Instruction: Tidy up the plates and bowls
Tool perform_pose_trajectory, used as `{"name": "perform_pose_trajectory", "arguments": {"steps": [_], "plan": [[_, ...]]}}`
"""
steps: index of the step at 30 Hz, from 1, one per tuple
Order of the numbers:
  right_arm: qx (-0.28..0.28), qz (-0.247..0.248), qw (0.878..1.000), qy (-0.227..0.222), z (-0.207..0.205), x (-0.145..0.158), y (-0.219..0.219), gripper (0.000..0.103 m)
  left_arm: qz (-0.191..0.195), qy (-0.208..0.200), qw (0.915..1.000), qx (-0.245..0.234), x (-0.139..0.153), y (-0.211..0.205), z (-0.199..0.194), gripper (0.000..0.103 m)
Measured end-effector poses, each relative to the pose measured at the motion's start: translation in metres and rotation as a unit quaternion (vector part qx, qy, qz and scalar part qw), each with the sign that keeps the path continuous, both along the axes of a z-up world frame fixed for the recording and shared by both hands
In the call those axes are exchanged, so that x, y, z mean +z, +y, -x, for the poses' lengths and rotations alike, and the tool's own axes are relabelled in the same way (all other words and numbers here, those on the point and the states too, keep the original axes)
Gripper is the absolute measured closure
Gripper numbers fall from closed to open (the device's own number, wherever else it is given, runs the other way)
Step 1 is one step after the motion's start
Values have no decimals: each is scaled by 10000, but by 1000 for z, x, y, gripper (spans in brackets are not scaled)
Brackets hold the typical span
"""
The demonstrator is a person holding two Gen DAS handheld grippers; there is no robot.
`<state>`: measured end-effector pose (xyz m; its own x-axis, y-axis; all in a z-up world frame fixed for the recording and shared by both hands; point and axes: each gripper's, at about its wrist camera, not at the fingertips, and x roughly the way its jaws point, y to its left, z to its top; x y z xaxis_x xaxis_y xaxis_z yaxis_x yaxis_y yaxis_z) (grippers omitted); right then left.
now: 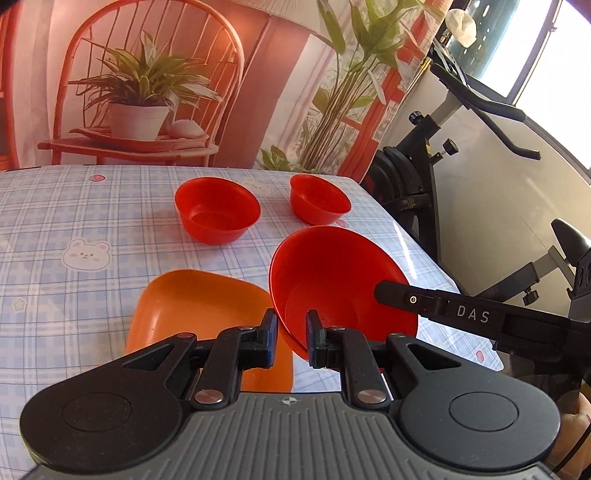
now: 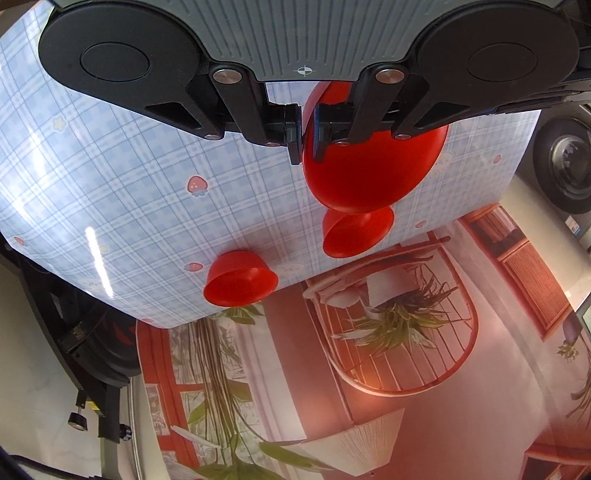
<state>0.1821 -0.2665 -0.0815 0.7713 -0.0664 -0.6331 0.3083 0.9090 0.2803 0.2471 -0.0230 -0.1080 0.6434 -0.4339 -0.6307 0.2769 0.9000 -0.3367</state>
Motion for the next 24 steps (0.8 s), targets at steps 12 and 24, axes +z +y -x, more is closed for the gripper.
{"name": "perform_pose_trajectory", "arguments": {"steps": [12,24], "plan": [[555,283,9981,30,-79,-1,25,97,-41,56,9991,413,1,38,-44,86],[568,219,9981,41,-136,-15,1,97,-202,41,9995,244,-5,33,-104,86]]}}
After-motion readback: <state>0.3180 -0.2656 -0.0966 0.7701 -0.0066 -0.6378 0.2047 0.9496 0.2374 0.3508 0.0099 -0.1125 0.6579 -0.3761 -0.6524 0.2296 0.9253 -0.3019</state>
